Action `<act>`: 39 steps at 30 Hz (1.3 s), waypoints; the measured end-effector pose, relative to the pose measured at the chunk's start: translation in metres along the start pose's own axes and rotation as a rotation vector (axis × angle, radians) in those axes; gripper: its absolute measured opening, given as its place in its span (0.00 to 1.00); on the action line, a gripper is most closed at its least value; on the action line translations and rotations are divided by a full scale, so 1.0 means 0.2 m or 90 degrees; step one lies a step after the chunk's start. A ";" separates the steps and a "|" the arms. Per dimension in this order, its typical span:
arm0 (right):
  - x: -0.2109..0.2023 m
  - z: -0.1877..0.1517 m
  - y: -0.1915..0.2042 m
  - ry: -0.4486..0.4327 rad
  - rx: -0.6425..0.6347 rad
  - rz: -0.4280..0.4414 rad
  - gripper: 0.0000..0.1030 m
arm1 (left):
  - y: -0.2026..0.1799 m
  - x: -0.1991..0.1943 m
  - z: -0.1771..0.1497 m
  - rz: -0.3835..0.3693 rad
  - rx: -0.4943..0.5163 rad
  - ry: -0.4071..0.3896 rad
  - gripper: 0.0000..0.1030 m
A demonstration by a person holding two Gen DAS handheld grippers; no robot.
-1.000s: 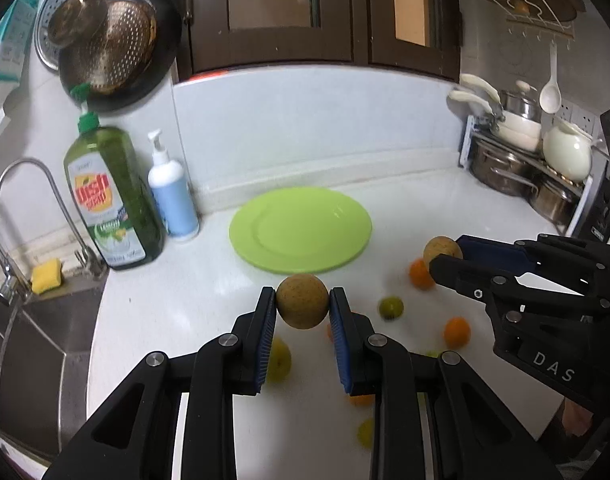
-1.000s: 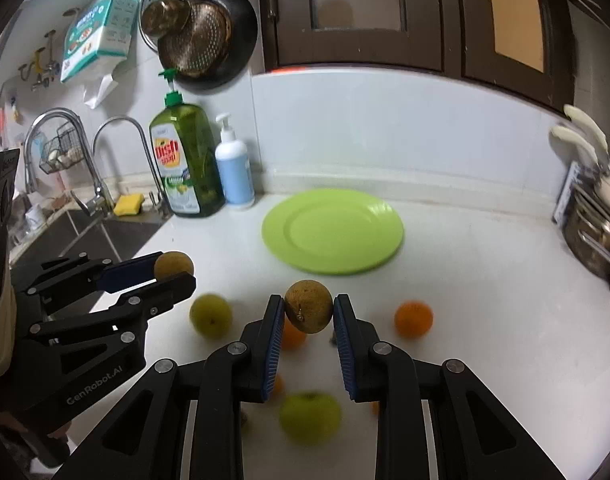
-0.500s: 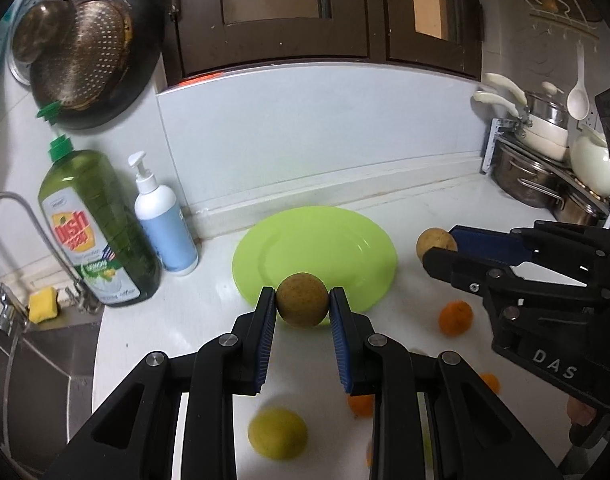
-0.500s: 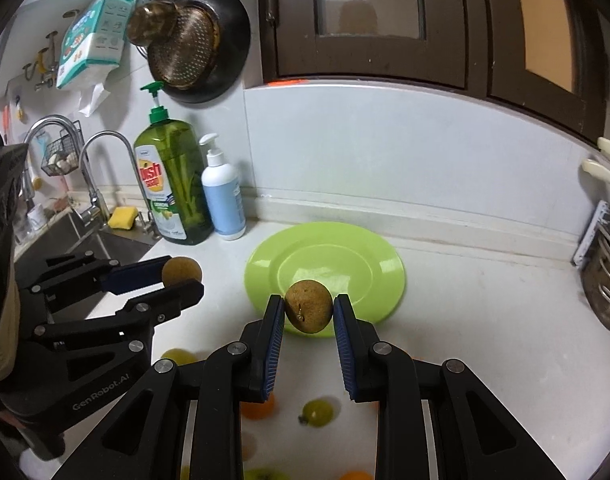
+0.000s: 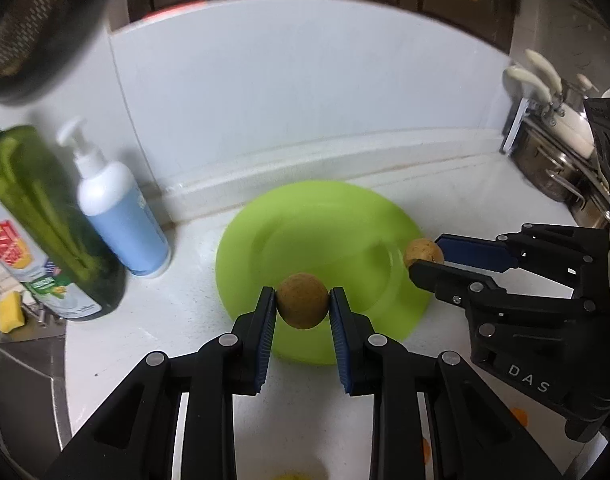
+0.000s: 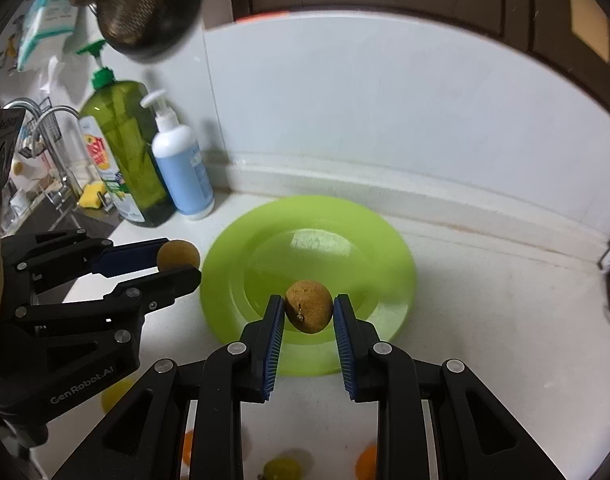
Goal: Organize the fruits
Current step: 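Lift both held brown fruits and carry them over the green plate, then open both tools to drop the brown fruits onto the green plate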
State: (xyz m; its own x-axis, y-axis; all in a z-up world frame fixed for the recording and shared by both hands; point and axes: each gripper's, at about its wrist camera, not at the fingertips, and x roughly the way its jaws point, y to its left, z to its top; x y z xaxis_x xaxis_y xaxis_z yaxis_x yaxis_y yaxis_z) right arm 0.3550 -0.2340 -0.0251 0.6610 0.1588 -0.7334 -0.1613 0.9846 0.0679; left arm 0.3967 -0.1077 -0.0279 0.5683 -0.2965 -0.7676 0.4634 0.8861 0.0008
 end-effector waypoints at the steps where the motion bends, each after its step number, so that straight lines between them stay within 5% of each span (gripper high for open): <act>1: 0.04 0.01 -0.01 0.016 0.004 0.004 0.26 | 0.01 0.04 0.01 -0.005 -0.004 0.015 0.27; 9: 0.27 0.03 -0.07 0.090 0.018 0.015 0.26 | 0.06 0.29 0.01 -0.017 -0.026 0.089 0.27; 19: 0.42 0.05 -0.10 0.148 0.032 0.021 0.26 | 0.07 0.38 0.02 -0.025 -0.028 0.122 0.27; 39: 0.31 0.05 -0.11 0.117 0.051 0.023 0.29 | 0.02 0.20 0.05 0.009 -0.019 0.077 0.37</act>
State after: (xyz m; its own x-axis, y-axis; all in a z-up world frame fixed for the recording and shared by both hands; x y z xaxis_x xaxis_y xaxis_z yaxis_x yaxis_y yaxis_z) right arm 0.4073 -0.2450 -0.0645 0.5093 0.1845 -0.8406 -0.1187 0.9825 0.1437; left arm 0.4282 -0.1195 -0.0529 0.4883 -0.2404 -0.8389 0.4347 0.9006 -0.0051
